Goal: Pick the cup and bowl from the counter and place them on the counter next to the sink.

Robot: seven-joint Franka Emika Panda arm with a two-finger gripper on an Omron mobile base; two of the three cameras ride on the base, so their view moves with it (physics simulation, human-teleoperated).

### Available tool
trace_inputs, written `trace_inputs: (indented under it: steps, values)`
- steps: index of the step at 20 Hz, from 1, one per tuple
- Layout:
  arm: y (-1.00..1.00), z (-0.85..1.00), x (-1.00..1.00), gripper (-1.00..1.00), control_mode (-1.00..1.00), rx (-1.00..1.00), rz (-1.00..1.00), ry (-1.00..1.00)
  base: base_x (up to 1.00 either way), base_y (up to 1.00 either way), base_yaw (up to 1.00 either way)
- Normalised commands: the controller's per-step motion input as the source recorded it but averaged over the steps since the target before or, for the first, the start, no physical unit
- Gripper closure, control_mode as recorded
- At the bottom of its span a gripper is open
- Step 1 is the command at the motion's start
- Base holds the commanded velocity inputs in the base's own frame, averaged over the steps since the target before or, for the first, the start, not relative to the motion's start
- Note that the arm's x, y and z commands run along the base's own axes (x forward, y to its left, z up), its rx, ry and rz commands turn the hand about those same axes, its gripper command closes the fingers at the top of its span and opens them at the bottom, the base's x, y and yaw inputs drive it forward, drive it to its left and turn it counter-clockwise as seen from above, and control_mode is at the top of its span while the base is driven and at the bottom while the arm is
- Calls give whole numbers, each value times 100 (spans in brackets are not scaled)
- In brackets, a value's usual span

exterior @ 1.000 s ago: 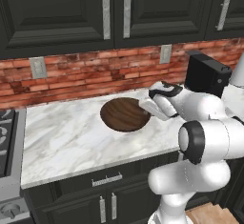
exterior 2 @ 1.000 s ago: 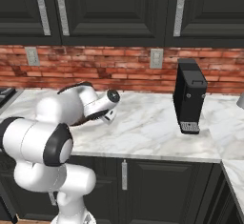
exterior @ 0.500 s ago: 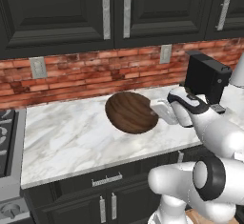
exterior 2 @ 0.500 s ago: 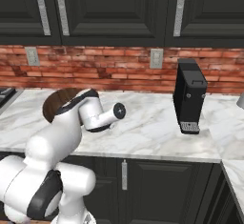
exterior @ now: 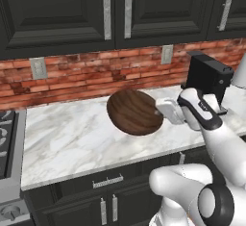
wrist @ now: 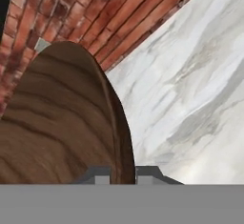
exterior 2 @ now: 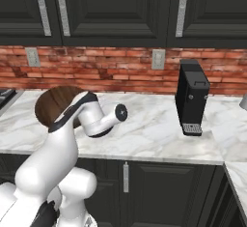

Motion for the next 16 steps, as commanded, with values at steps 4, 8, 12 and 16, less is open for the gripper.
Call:
trace_inputs:
  steps: [4, 8, 12, 16]
  values:
    - [-25, 30, -8, 100, -100, 0, 7, 14, 0, 0, 0]
    - [-40, 0, -25, 100, -100, 4, 5, 21, 0, 0, 0]
    - [-51, 0, -30, 100, -100, 0, 2, 21, 0, 0, 0]
    - [-36, 0, -37, 100, -100, 0, 3, 9, 0, 0, 0]
